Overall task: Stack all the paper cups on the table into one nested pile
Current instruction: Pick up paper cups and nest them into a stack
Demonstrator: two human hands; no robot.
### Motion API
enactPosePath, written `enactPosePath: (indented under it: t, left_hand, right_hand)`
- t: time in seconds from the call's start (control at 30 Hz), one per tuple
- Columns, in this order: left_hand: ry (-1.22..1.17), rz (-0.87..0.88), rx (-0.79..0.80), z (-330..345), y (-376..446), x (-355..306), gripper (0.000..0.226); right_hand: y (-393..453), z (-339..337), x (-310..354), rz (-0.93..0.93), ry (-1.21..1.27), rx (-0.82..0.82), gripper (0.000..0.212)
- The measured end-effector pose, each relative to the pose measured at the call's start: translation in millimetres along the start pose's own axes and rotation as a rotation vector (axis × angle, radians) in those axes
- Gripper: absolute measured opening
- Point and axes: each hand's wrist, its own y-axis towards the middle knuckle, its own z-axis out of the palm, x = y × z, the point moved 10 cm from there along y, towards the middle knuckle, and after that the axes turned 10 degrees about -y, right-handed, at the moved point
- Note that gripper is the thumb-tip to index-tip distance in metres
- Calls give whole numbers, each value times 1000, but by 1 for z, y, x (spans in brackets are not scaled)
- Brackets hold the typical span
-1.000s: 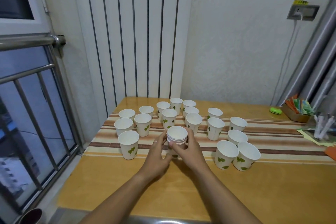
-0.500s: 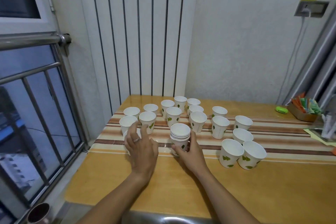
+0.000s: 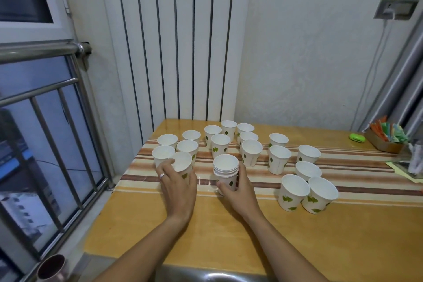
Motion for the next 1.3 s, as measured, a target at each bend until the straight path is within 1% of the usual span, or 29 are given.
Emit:
enactPosePath:
  t: [0.17, 0.27, 0.4, 0.47, 0.63, 0.73, 0.87, 1.1, 1.2, 1.23, 1.3]
  left_hand:
    - [-261, 87, -17, 3, 11, -50, 60]
    - [-336, 109, 40, 13, 16, -68, 60]
    - [-324, 143, 220, 38, 11, -78, 64]
    - [-322, 141, 282, 45, 5, -77, 65]
    - [-299, 82, 266, 47, 5, -68, 61]
    - [-234, 78, 309, 53, 3, -65, 55]
    - [-204, 102, 381, 60, -2, -57, 43]
    - [-109, 123, 487, 61, -8, -44, 49]
    - [-94, 137, 484, 52, 1, -39, 53]
    - [-98, 138, 459, 46, 5, -38, 56]
    - [-121, 117, 361, 31, 14, -31, 60]
  right_hand:
    - [3, 4, 2, -25, 2, 3, 64]
    - [5, 4, 9, -60, -21, 19, 71]
    - [6, 5, 19, -86, -34, 46, 70]
    - [5, 6, 25, -105, -44, 64, 69]
    - [2, 6, 30, -93, -11, 73, 67]
    - [4, 4, 31, -88, -6, 46, 66]
    - [8, 4, 31, -86, -14, 34, 66]
    - [6, 14, 33, -66, -22, 47, 68]
    - [6, 20, 38, -64, -22, 54, 64]
    - [6, 22, 41, -68, -20, 58, 66]
    - [8, 26, 42, -83, -29, 60, 72]
